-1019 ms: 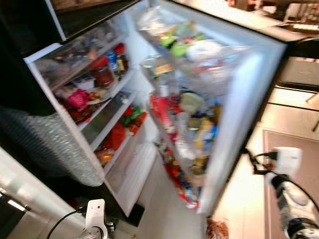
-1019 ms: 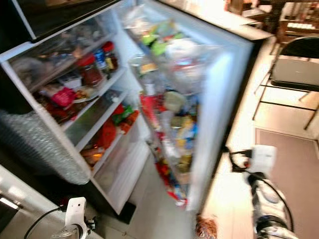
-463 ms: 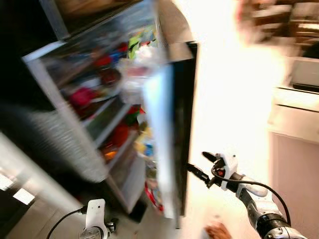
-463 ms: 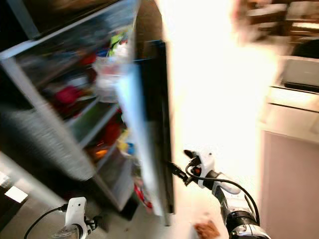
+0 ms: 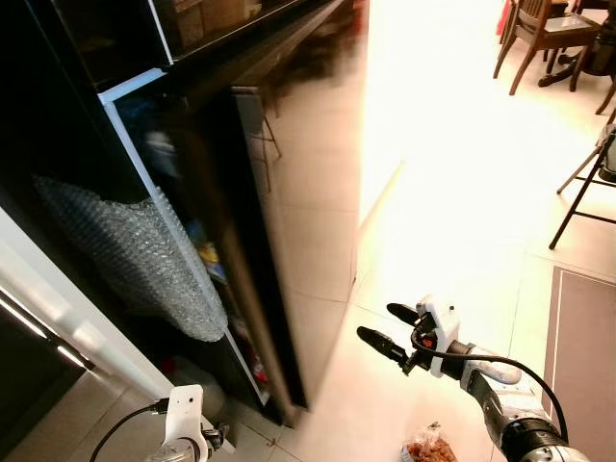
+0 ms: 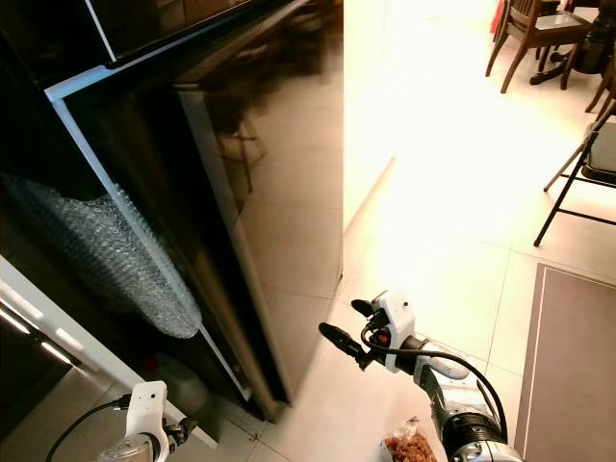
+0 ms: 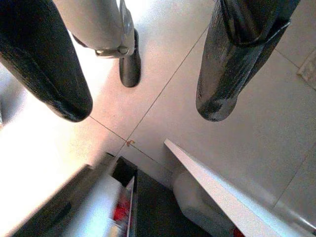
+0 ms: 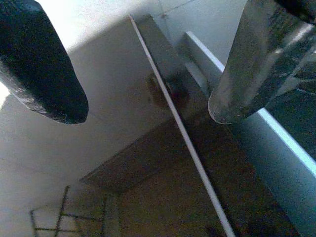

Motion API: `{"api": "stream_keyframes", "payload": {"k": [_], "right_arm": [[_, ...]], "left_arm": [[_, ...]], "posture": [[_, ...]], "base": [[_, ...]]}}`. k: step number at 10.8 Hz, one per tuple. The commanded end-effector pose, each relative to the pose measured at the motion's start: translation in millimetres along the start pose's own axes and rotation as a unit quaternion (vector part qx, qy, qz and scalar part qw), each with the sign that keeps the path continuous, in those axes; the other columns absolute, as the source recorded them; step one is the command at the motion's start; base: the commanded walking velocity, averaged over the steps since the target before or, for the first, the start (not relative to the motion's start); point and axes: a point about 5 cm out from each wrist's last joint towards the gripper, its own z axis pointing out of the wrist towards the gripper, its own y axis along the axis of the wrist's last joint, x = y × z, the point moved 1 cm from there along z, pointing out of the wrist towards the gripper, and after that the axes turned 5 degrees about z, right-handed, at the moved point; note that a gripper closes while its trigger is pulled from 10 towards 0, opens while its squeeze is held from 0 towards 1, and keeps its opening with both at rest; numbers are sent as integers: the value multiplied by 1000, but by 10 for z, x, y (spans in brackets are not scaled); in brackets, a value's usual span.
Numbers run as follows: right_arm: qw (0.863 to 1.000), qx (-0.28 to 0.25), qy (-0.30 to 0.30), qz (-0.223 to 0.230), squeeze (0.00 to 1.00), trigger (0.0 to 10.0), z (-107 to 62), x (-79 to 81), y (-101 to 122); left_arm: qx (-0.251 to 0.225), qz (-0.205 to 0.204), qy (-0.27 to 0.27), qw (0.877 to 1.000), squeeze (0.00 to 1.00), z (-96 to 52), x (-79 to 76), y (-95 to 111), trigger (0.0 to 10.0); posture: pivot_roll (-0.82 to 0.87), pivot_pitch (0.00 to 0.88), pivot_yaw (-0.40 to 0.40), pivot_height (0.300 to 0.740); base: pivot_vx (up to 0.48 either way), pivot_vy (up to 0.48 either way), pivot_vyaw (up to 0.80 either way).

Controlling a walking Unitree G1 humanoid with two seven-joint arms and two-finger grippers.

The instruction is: Restocking fridge

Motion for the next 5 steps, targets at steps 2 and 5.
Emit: {"api": "stream_keyframes", "payload": {"k": [2, 5], "right_arm": [[997, 16, -69, -2, 0, 10000, -46, -102, -71], [977, 36, -210, 27, 0, 10000, -191, -288, -250]], "left_arm": [[7, 3, 4, 1000, 0, -5, 32, -34, 10000], [6, 1, 5, 1000, 0, -5, 30, -35, 10000]], "posture": [[19, 0, 78, 740], [21, 0, 76, 740]], "base": [[0, 0, 0], [0, 0, 0]]}}
